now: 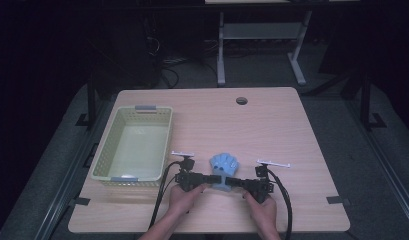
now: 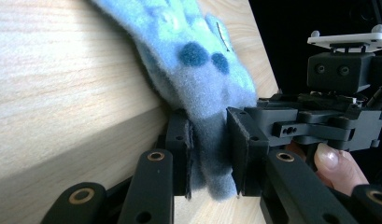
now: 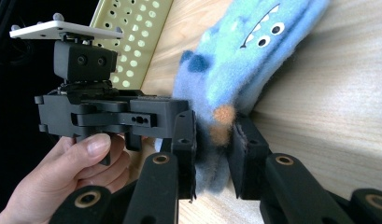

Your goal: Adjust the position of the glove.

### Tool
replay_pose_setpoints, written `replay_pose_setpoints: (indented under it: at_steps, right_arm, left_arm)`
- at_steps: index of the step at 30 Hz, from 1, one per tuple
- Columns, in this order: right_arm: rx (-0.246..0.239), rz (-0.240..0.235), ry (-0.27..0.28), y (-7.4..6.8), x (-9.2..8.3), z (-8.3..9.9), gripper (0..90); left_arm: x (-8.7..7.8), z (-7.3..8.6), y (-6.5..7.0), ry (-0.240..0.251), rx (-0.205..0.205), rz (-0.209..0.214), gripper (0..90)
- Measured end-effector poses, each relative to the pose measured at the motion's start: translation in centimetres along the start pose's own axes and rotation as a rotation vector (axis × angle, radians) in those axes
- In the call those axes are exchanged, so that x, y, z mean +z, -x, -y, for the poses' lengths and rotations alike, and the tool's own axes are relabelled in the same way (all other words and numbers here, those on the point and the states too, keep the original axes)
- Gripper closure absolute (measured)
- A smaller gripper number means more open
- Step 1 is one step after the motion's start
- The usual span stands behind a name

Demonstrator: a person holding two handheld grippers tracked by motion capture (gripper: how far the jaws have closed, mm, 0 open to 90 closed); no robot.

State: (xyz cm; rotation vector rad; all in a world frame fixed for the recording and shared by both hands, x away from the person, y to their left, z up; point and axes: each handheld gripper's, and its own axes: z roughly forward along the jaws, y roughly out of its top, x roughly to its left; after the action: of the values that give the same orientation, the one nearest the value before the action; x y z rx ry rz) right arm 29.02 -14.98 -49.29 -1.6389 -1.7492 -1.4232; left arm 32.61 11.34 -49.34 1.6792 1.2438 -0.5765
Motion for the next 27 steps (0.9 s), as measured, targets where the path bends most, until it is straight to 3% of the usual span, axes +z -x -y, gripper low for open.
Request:
replay_pose_setpoints:
  at_steps: [11, 19, 27]
  right_arm:
    - [-0.038, -0.011, 0.031, -1.7, -1.4, -0.9, 73.5]
    - [-0.081, -0.04, 0.049, -4.3, -1.8, -2.4, 73.5]
    - [-0.124, -0.058, 0.051, -6.3, -1.3, -3.8, 73.5]
  left_arm:
    - [-1.1, -1.1, 2.4, 0.031, 0.063, 0.012, 71.2]
    - [-3.4, -2.6, 4.1, 0.066, 0.096, 0.029, 71.2]
    - [-5.6, -3.6, 4.8, 0.089, 0.104, 0.035, 71.2]
